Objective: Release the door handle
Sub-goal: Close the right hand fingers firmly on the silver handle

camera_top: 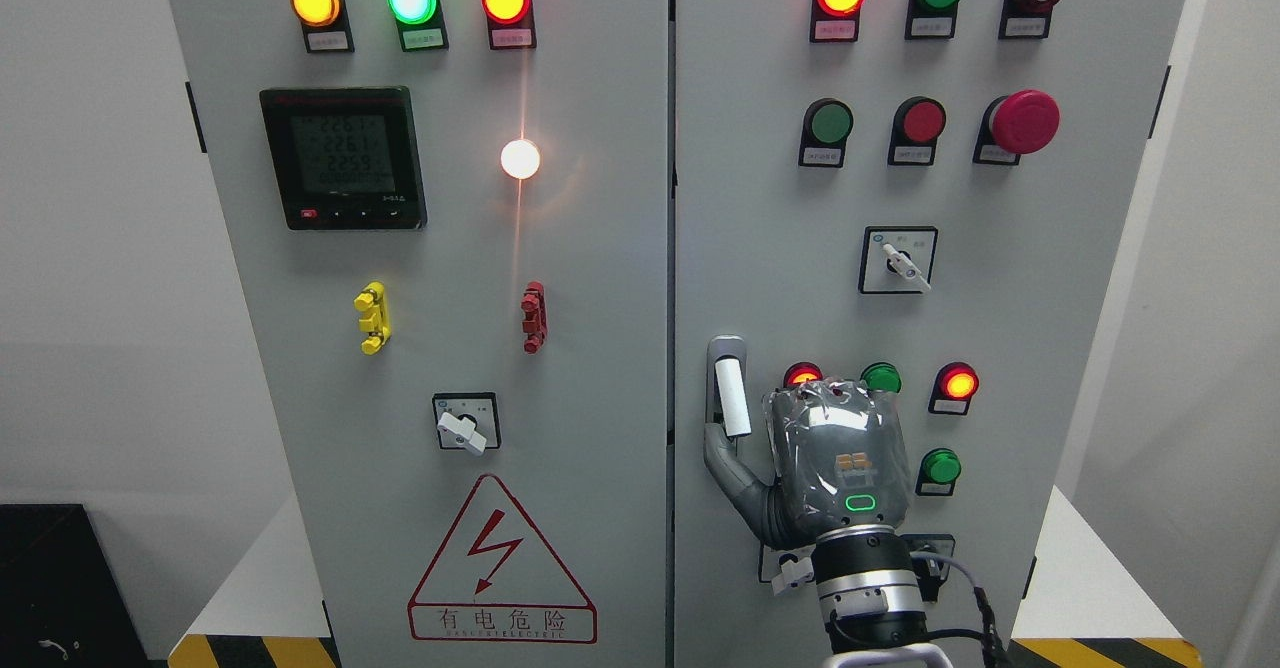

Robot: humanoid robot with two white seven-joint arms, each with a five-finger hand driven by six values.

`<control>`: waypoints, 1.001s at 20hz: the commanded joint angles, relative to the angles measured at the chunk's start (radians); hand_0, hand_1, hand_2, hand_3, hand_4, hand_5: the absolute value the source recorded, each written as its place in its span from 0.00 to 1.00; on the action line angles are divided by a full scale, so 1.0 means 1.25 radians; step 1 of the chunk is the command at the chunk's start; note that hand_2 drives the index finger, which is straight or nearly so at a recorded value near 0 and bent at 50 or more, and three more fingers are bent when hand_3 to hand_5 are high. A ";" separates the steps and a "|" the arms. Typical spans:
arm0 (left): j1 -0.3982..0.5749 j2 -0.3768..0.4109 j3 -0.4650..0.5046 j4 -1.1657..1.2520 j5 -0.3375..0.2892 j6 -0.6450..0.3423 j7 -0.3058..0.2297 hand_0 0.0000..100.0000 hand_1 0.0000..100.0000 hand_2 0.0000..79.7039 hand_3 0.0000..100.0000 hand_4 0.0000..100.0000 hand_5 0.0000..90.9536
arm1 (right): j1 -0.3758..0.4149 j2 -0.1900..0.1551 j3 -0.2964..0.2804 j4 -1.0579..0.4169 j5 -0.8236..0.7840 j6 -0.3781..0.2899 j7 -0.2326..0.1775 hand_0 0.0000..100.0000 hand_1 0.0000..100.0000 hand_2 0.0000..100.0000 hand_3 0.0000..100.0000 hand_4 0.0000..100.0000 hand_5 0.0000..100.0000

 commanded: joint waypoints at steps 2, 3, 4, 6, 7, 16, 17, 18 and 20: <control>0.016 0.000 0.000 0.000 0.000 0.000 0.000 0.12 0.56 0.00 0.00 0.00 0.00 | 0.001 0.000 -0.003 -0.002 0.000 0.003 -0.004 0.49 0.21 1.00 1.00 1.00 1.00; 0.016 0.000 0.000 0.000 0.000 0.000 0.000 0.12 0.56 0.00 0.00 0.00 0.00 | 0.001 0.000 -0.003 -0.002 0.000 0.006 -0.004 0.49 0.21 1.00 1.00 1.00 1.00; 0.016 0.000 0.000 0.000 0.000 0.000 0.000 0.12 0.56 0.00 0.00 0.00 0.00 | 0.001 0.000 -0.003 -0.002 0.000 0.007 -0.004 0.49 0.21 1.00 1.00 1.00 1.00; 0.016 0.000 0.000 0.000 0.000 0.000 0.000 0.12 0.56 0.00 0.00 0.00 0.00 | 0.001 0.000 -0.004 -0.002 0.000 0.007 -0.004 0.49 0.22 1.00 1.00 1.00 1.00; 0.016 0.000 0.000 0.000 0.000 0.000 0.000 0.12 0.56 0.00 0.00 0.00 0.00 | 0.001 0.000 -0.005 -0.004 0.000 0.007 -0.004 0.49 0.22 1.00 1.00 1.00 1.00; 0.016 0.000 0.000 0.000 0.000 0.000 0.000 0.12 0.56 0.00 0.00 0.00 0.00 | 0.001 0.000 -0.005 -0.004 0.001 0.007 -0.005 0.50 0.22 1.00 1.00 1.00 1.00; 0.016 0.000 0.000 0.000 0.000 0.000 0.000 0.12 0.56 0.00 0.00 0.00 0.00 | 0.001 0.000 -0.005 -0.004 0.001 0.008 -0.004 0.50 0.22 1.00 1.00 1.00 1.00; 0.016 0.000 0.000 0.000 0.000 0.000 0.000 0.12 0.56 0.00 0.00 0.00 0.00 | 0.001 0.000 -0.005 -0.004 0.000 0.010 -0.004 0.50 0.23 1.00 1.00 1.00 1.00; 0.016 0.000 0.000 0.000 0.000 0.000 0.000 0.12 0.56 0.00 0.00 0.00 0.00 | 0.001 0.000 -0.005 -0.004 0.000 0.010 -0.004 0.50 0.24 1.00 1.00 1.00 1.00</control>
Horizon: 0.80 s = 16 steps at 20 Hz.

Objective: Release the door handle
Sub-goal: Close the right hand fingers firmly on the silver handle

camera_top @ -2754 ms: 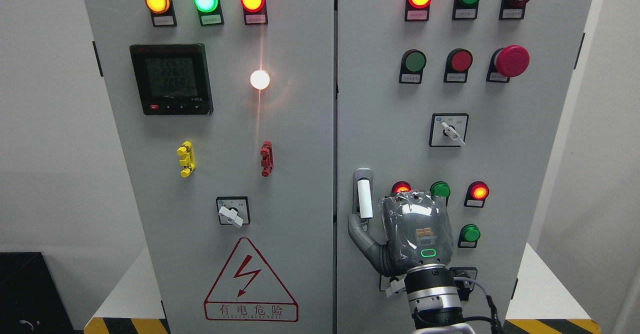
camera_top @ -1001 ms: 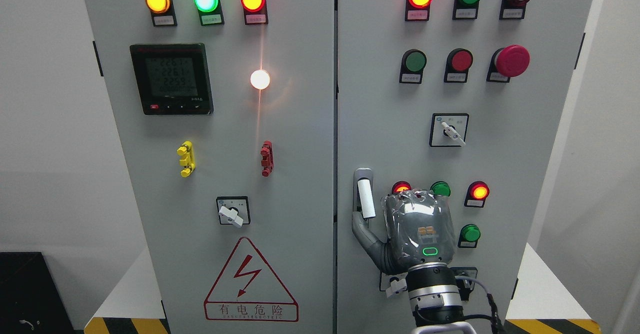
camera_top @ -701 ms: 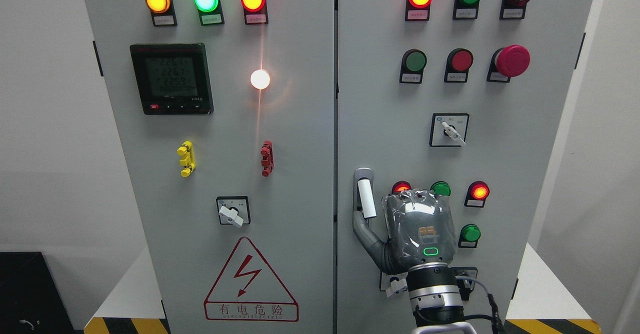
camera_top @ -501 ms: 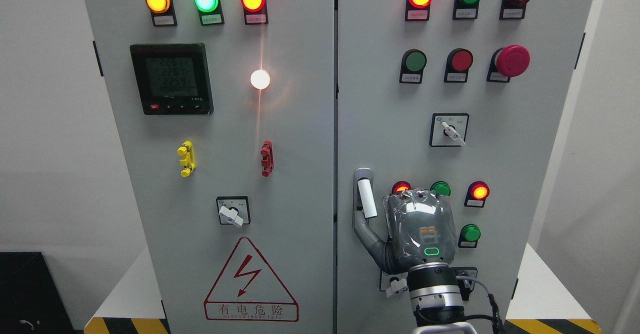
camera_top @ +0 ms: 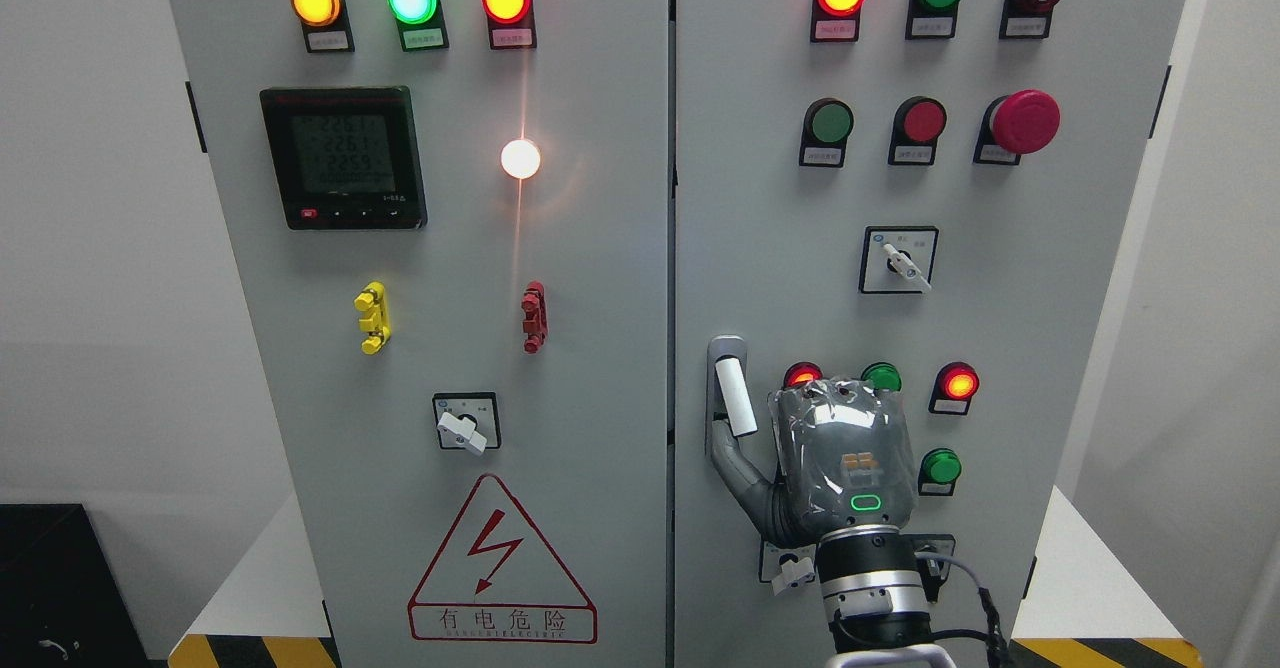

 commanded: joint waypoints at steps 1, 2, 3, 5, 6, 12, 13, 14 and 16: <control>0.016 0.000 0.000 0.000 0.000 0.000 0.000 0.12 0.56 0.00 0.00 0.00 0.00 | 0.000 0.001 -0.001 -0.001 0.000 0.001 -0.002 0.50 0.24 1.00 1.00 1.00 1.00; 0.016 0.000 0.000 0.000 0.000 0.000 0.000 0.12 0.56 0.00 0.00 0.00 0.00 | 0.000 0.000 -0.003 -0.001 0.000 0.001 0.000 0.50 0.25 1.00 1.00 1.00 1.00; 0.016 0.000 0.000 0.000 0.000 0.000 0.000 0.12 0.56 0.00 0.00 0.00 0.00 | 0.000 0.000 -0.001 -0.001 0.000 0.001 0.000 0.50 0.25 1.00 1.00 1.00 1.00; 0.016 0.000 0.000 0.000 0.000 0.000 0.000 0.12 0.56 0.00 0.00 0.00 0.00 | 0.000 0.000 -0.001 -0.001 0.000 0.001 0.000 0.50 0.25 1.00 1.00 1.00 1.00; 0.016 0.000 0.000 0.000 0.000 0.000 0.000 0.12 0.56 0.00 0.00 0.00 0.00 | 0.000 0.000 -0.001 -0.002 0.000 0.001 -0.002 0.51 0.25 1.00 1.00 1.00 1.00; 0.016 0.000 0.000 0.000 0.000 0.000 0.000 0.12 0.56 0.00 0.00 0.00 0.00 | 0.000 0.000 -0.001 -0.006 0.000 0.001 -0.002 0.52 0.26 1.00 1.00 1.00 1.00; 0.016 0.000 -0.001 0.000 0.000 0.000 0.000 0.12 0.56 0.00 0.00 0.00 0.00 | 0.000 0.000 -0.001 -0.006 0.000 0.001 0.000 0.52 0.26 1.00 1.00 1.00 1.00; 0.016 0.000 0.000 0.000 0.000 0.000 0.000 0.12 0.56 0.00 0.00 0.00 0.00 | 0.000 0.000 -0.001 -0.007 0.000 0.001 0.000 0.52 0.26 1.00 1.00 1.00 1.00; 0.016 0.000 0.000 0.000 0.000 0.000 0.000 0.12 0.56 0.00 0.00 0.00 0.00 | -0.001 0.000 -0.001 -0.007 0.000 0.001 0.000 0.52 0.26 1.00 1.00 1.00 1.00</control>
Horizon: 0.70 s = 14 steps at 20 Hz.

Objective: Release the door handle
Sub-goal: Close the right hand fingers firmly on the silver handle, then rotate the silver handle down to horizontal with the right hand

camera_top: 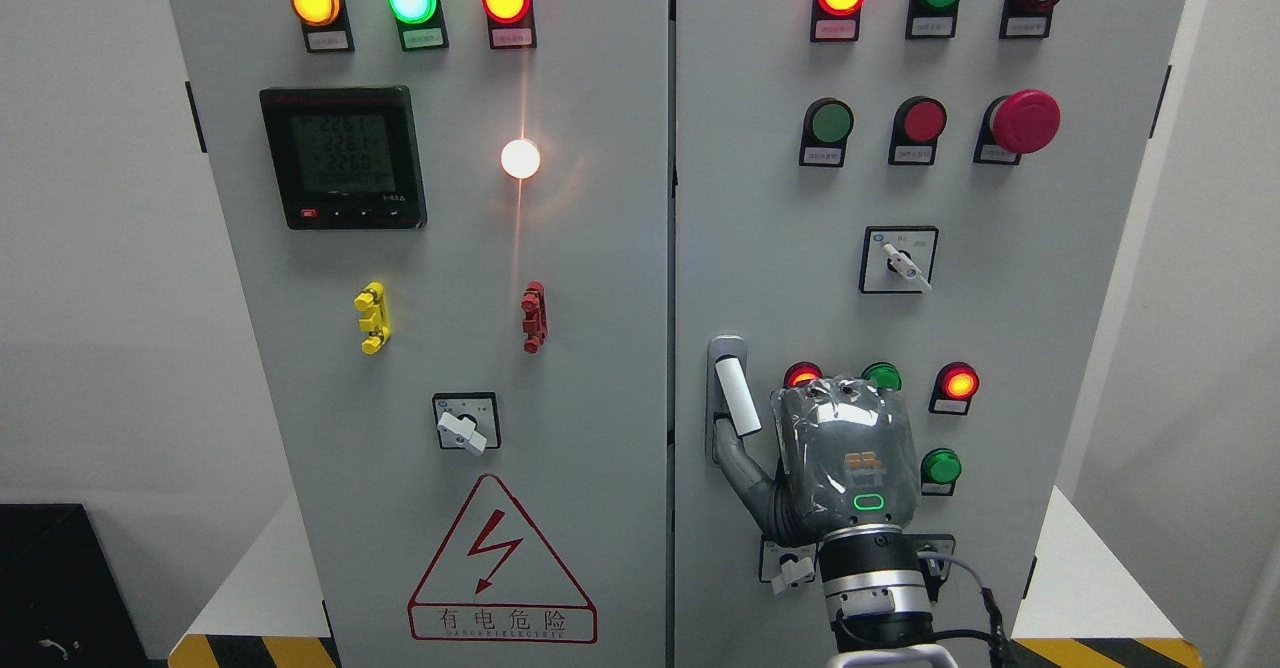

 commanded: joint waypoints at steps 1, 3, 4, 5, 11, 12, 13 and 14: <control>0.016 0.000 0.000 0.000 0.000 0.000 0.000 0.12 0.56 0.00 0.00 0.00 0.00 | -0.001 0.000 0.000 -0.004 0.000 0.000 -0.001 0.52 0.27 1.00 1.00 1.00 1.00; 0.016 0.000 0.000 0.000 0.000 0.000 0.000 0.12 0.56 0.00 0.00 0.00 0.00 | -0.001 0.000 0.000 -0.004 0.000 0.000 0.000 0.52 0.27 1.00 1.00 1.00 1.00; 0.016 0.000 0.000 0.000 0.000 0.000 0.000 0.12 0.56 0.00 0.00 0.00 0.00 | -0.001 0.000 0.000 -0.004 0.000 0.000 -0.001 0.53 0.28 1.00 1.00 1.00 1.00; 0.016 0.000 0.000 0.000 0.000 0.000 0.000 0.12 0.56 0.00 0.00 0.00 0.00 | -0.001 0.000 0.000 -0.004 0.000 0.000 0.000 0.53 0.28 1.00 1.00 1.00 1.00; 0.016 0.000 0.000 0.000 0.000 0.000 0.000 0.12 0.56 0.00 0.00 0.00 0.00 | -0.001 0.000 0.000 -0.004 0.000 0.000 0.000 0.54 0.29 1.00 1.00 1.00 1.00; 0.016 0.000 0.000 0.000 0.000 0.000 0.000 0.12 0.56 0.00 0.00 0.00 0.00 | -0.001 0.000 0.000 -0.005 0.000 0.000 0.000 0.54 0.29 1.00 1.00 1.00 1.00; 0.016 0.000 0.000 0.000 0.000 0.000 0.000 0.12 0.56 0.00 0.00 0.00 0.00 | -0.001 0.000 0.000 -0.005 0.000 0.000 0.000 0.55 0.28 1.00 1.00 1.00 1.00; 0.016 0.000 0.000 0.000 0.000 0.000 0.000 0.12 0.56 0.00 0.00 0.00 0.00 | -0.001 0.000 0.000 -0.005 0.000 0.000 -0.001 0.55 0.28 1.00 1.00 1.00 1.00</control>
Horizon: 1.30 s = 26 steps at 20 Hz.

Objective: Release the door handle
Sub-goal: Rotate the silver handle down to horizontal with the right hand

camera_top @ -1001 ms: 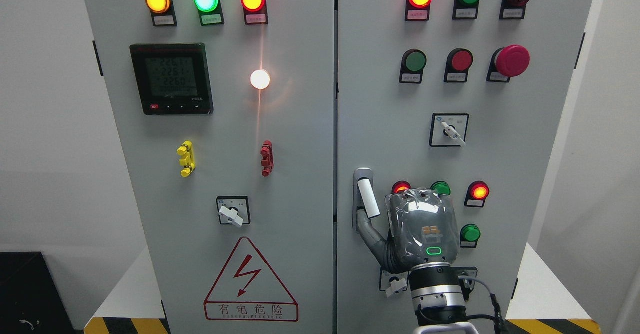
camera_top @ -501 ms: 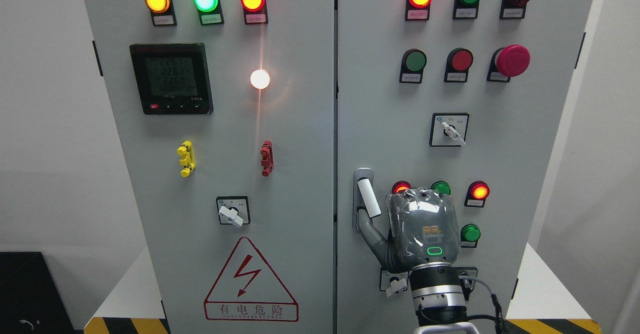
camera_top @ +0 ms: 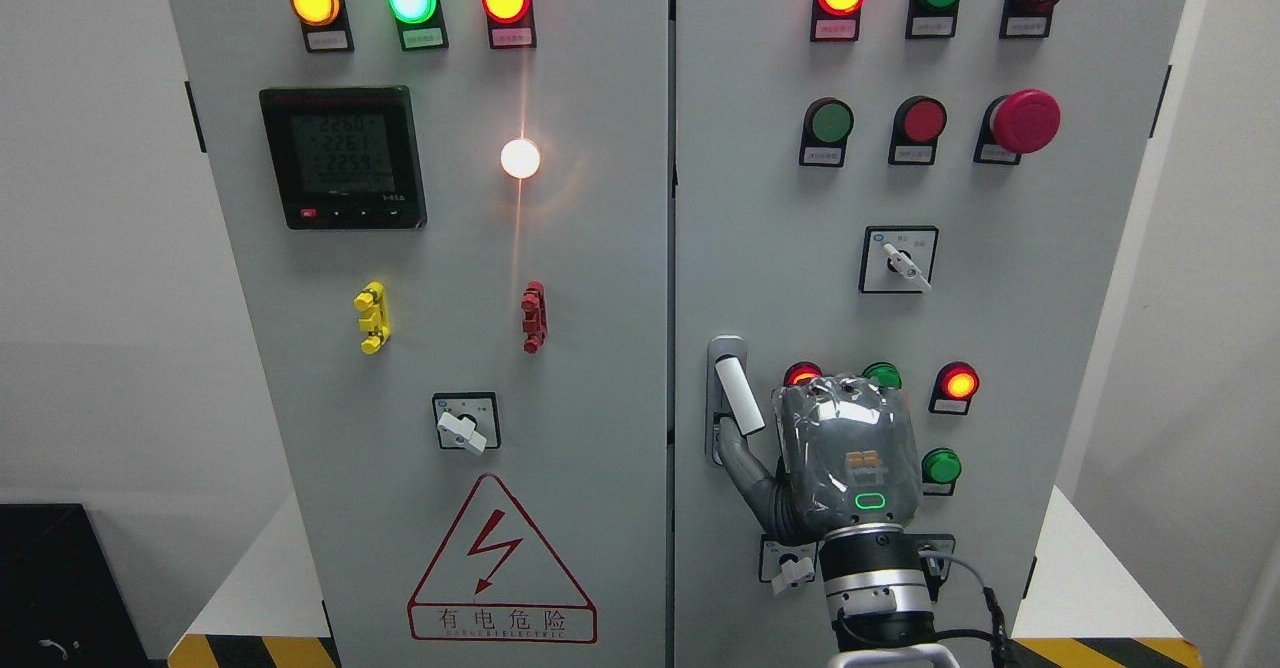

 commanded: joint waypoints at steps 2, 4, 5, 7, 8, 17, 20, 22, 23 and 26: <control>0.016 0.000 0.000 0.000 0.000 0.000 0.000 0.12 0.56 0.00 0.00 0.00 0.00 | 0.000 0.000 0.000 -0.007 0.000 0.000 -0.001 0.55 0.28 1.00 1.00 1.00 1.00; 0.016 0.000 0.000 0.000 0.000 0.000 0.000 0.12 0.56 0.00 0.00 0.00 0.00 | 0.000 0.000 0.000 -0.007 0.000 0.000 0.001 0.56 0.29 1.00 1.00 1.00 1.00; 0.016 0.000 0.000 0.000 0.000 0.000 0.000 0.12 0.56 0.00 0.00 0.00 0.00 | -0.002 0.000 0.000 -0.008 0.000 0.000 -0.001 0.56 0.29 1.00 1.00 1.00 1.00; 0.016 0.000 0.000 0.000 0.000 0.000 0.000 0.12 0.56 0.00 0.00 0.00 0.00 | 0.000 0.000 0.000 -0.008 0.000 0.000 -0.001 0.56 0.29 1.00 1.00 1.00 1.00; 0.016 0.000 0.000 0.000 0.000 0.000 0.000 0.12 0.56 0.00 0.00 0.00 0.00 | 0.000 0.000 0.000 -0.008 0.000 0.000 0.001 0.56 0.29 1.00 1.00 1.00 1.00; 0.016 0.000 0.000 0.000 0.000 0.000 0.000 0.12 0.56 0.00 0.00 0.00 0.00 | 0.001 0.000 0.000 -0.013 0.000 0.000 -0.001 0.57 0.29 1.00 1.00 1.00 1.00; 0.016 0.000 0.000 0.000 0.000 0.000 0.000 0.12 0.56 0.00 0.00 0.00 0.00 | 0.001 0.000 0.000 -0.013 0.000 0.000 -0.001 0.57 0.29 1.00 1.00 1.00 1.00; 0.016 0.000 0.000 0.000 0.000 0.000 0.000 0.12 0.56 0.00 0.00 0.00 0.00 | 0.001 0.000 0.000 -0.013 0.000 0.000 -0.001 0.57 0.29 1.00 1.00 1.00 1.00; 0.016 0.000 0.000 0.000 0.000 0.000 0.000 0.12 0.56 0.00 0.00 0.00 0.00 | 0.001 0.000 0.000 -0.013 0.000 0.000 -0.001 0.57 0.30 1.00 1.00 1.00 1.00; 0.016 0.000 0.000 0.000 0.000 0.000 0.000 0.12 0.56 0.00 0.00 0.00 0.00 | 0.001 0.000 0.000 -0.013 0.000 0.000 -0.001 0.57 0.31 1.00 1.00 1.00 1.00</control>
